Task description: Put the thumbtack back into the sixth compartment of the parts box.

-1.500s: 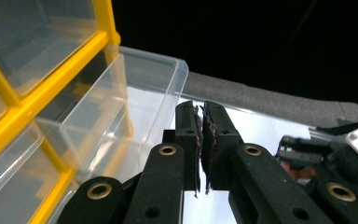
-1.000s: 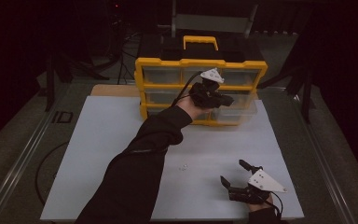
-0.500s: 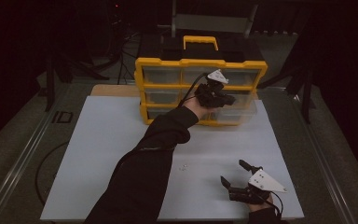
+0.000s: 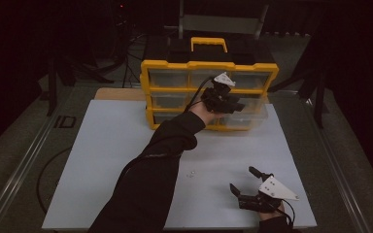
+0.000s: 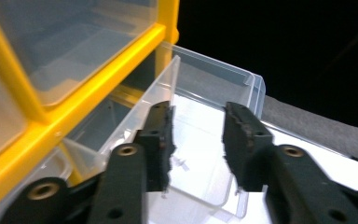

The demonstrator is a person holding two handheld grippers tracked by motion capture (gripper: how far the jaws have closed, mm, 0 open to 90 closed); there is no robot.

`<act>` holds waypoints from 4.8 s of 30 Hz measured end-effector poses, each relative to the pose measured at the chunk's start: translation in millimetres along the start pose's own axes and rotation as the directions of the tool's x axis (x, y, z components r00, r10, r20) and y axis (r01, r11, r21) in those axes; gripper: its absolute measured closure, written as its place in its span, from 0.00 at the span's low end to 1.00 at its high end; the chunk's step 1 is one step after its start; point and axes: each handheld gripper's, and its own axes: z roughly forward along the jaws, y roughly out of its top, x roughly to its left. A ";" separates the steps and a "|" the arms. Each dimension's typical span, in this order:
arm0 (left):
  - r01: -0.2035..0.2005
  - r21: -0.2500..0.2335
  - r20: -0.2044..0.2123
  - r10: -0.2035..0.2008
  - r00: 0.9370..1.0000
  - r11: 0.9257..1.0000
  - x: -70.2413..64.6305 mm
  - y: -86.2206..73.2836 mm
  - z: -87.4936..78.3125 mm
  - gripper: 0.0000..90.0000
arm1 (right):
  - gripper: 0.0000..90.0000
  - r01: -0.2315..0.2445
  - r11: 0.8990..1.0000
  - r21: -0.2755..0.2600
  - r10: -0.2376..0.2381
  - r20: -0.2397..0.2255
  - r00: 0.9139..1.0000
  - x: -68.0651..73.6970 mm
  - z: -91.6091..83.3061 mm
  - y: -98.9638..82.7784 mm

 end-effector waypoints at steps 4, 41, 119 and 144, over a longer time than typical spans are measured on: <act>0.000 -0.004 0.005 0.000 1.000 1.000 -1.2 -2.2 -7.6 0.56 | 0.11 0.004 1.000 0.002 -0.004 0.002 1.000 -0.4 0.2 -0.3; -0.020 0.002 0.077 0.020 0.997 1.000 -20.2 -62.8 -61.1 0.00 | 0.11 0.020 1.000 0.004 -0.020 0.016 1.000 1.8 0.3 1.6; -0.012 0.249 0.108 -0.015 0.994 0.968 -24.5 -223.3 -30.1 0.71 | 0.11 0.026 0.999 0.033 -0.026 0.000 1.000 3.8 4.2 -1.2; -0.013 0.291 0.108 -0.020 0.994 0.957 -25.0 -220.1 -25.7 0.96 | 0.11 0.030 0.999 0.033 -0.030 0.001 1.000 3.7 4.0 -0.9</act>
